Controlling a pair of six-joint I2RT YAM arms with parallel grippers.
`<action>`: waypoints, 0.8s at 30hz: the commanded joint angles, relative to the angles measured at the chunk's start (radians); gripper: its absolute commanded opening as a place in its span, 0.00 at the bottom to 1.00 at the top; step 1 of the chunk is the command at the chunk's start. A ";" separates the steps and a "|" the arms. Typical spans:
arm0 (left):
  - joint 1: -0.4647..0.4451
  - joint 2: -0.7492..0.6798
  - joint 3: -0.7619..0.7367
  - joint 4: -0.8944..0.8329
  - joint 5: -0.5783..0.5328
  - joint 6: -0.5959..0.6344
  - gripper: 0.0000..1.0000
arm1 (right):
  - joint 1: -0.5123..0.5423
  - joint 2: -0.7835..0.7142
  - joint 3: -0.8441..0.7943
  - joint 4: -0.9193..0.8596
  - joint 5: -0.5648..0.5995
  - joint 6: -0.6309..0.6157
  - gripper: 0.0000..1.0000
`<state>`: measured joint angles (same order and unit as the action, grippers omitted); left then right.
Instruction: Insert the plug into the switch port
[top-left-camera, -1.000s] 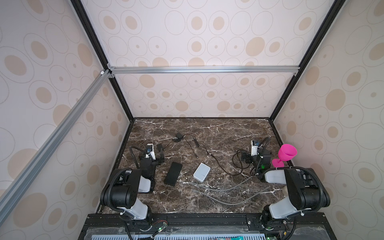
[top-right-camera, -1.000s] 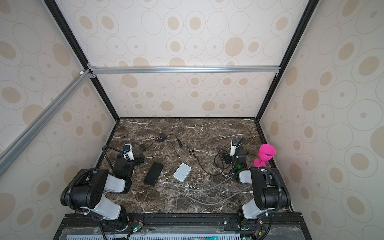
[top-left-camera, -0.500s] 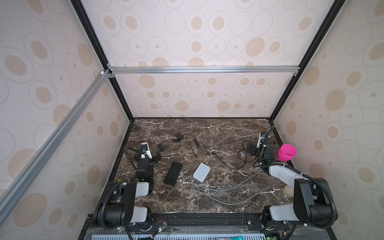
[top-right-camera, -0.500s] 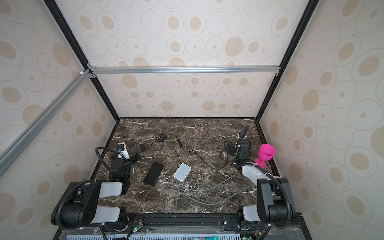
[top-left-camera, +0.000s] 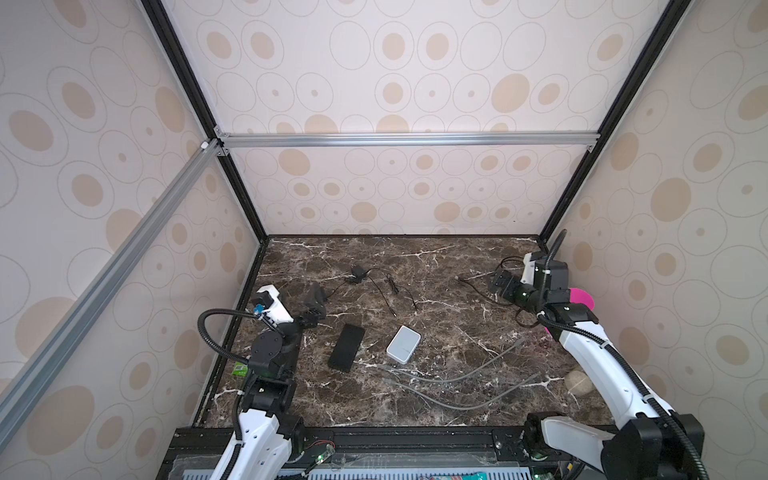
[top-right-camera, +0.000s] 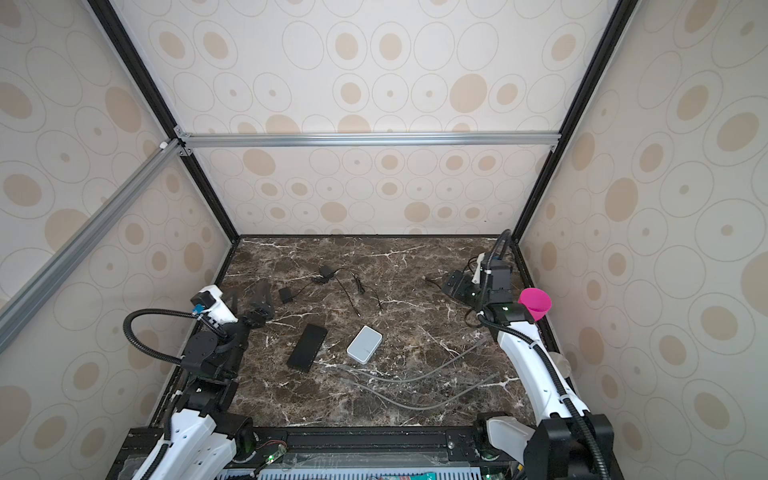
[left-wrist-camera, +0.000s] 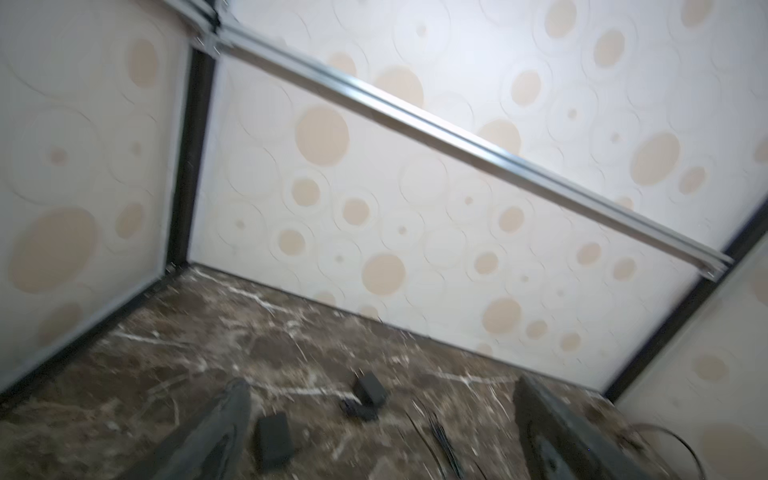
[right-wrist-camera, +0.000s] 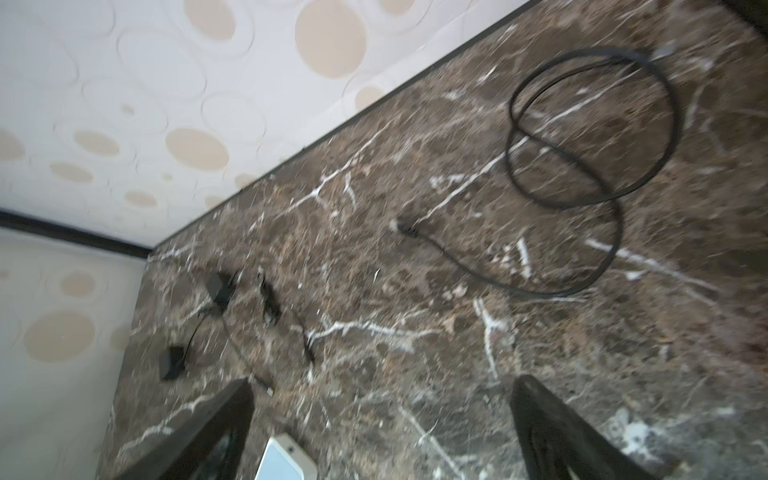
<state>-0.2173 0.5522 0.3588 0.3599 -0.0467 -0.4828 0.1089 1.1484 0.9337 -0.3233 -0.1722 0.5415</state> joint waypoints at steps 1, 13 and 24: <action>-0.106 -0.004 0.080 -0.307 0.065 -0.074 0.98 | 0.143 -0.016 0.093 -0.180 -0.046 -0.056 1.00; -0.149 -0.037 0.035 -0.481 -0.012 -0.226 0.98 | 0.409 -0.062 -0.003 -0.288 -0.007 -0.051 0.99; -0.143 0.075 0.085 -0.579 0.085 -0.162 0.98 | 0.636 -0.027 -0.195 -0.164 0.095 0.048 0.95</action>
<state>-0.3618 0.5869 0.3828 -0.1612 -0.0032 -0.6819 0.7280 1.0927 0.7380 -0.5251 -0.1257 0.5564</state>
